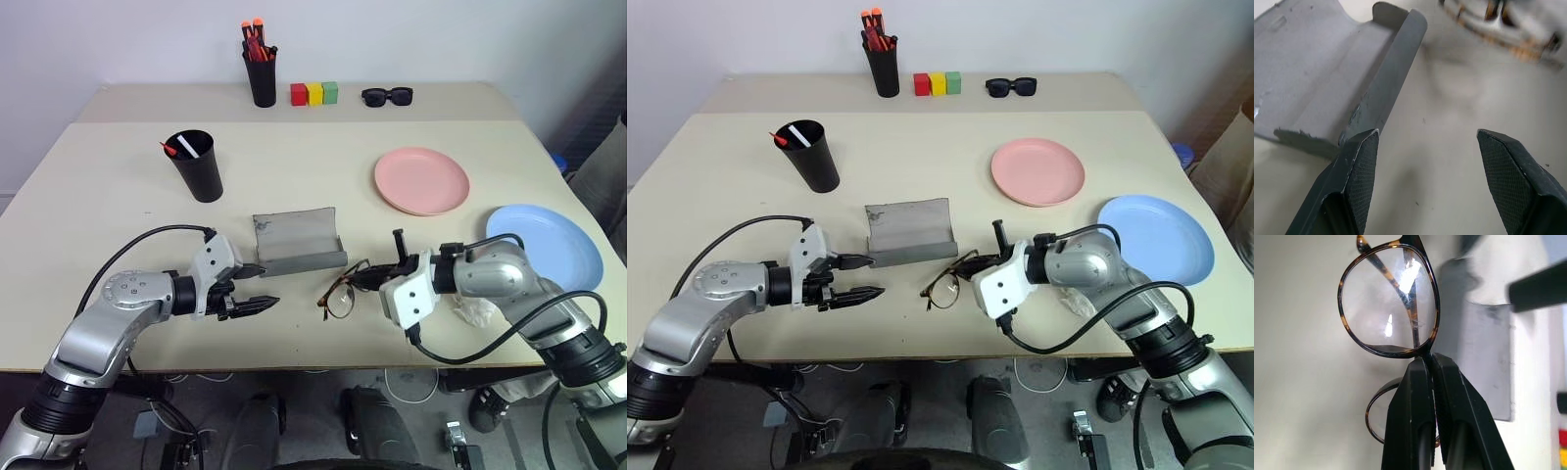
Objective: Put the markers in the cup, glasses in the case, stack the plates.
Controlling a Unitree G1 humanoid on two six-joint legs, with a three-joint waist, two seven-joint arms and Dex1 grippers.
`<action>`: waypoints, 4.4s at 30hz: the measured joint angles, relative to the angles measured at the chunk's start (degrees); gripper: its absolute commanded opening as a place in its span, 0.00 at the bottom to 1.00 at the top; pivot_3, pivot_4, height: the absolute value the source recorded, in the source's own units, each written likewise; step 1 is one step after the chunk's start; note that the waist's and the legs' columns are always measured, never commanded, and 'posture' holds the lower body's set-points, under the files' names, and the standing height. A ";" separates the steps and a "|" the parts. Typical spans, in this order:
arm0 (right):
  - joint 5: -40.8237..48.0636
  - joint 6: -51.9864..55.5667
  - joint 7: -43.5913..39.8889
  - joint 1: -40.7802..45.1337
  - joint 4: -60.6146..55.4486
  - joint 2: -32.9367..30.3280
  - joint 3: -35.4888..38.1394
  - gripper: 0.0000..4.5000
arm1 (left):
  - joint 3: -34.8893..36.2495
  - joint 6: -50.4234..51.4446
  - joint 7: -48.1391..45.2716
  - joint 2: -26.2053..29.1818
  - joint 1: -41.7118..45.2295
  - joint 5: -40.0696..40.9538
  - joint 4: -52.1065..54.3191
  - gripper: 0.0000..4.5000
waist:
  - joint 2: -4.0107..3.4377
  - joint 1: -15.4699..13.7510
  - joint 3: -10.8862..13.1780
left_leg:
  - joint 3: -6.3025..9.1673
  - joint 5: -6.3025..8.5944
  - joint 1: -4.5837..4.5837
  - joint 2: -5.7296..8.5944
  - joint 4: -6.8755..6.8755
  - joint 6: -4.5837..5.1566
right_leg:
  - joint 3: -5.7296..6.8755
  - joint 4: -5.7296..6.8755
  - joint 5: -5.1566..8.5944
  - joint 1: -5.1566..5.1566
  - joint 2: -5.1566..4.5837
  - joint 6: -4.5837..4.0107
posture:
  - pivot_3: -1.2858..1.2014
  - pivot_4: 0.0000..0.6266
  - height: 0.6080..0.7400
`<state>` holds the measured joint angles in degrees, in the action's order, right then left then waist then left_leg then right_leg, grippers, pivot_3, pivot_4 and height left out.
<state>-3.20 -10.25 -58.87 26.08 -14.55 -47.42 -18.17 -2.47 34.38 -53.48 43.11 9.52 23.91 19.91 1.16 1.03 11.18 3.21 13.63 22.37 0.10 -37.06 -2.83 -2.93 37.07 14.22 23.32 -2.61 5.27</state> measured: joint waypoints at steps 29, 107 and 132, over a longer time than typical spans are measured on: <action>-7.78 35.97 6.58 21.60 15.68 24.18 -11.31 0.00 | 16.97 -2.45 -1.60 0.68 -10.96 8.70 -0.25 0.73 | -0.04 0.17 0.03 | -0.01 0.01 0.14 -0.01 0.15 -0.01 | 0.09 -0.11 0.02 0.21 -0.12 -0.06 | 0.52 0.24 1.00; 3.96 35.98 11.86 -11.17 -14.45 10.23 7.99 0.87 | -8.18 5.82 3.39 -14.39 40.17 -9.38 -43.45 0.01 | 0.06 0.13 0.07 | 0.10 0.02 0.34 0.12 0.89 0.01 | 0.19 -0.89 0.01 0.26 -0.01 0.35 | 0.52 0.24 1.00; -4.84 36.58 23.29 1.84 8.11 10.37 7.31 0.87 | 0.96 -3.55 -5.06 -10.64 13.81 0.62 -9.95 0.01 | 0.06 -0.20 0.06 | 0.04 0.01 0.26 0.10 0.76 -0.01 | 0.15 -0.87 0.03 0.14 -0.10 0.00 | 0.52 0.24 1.00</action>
<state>-8.04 26.33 -35.58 27.92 -6.45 -37.04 -10.86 -1.51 30.84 -58.55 32.47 23.33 24.52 9.95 1.22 0.83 11.24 3.25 13.63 22.63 0.19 -36.30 -2.83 -2.79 36.20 14.25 23.47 -2.71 5.27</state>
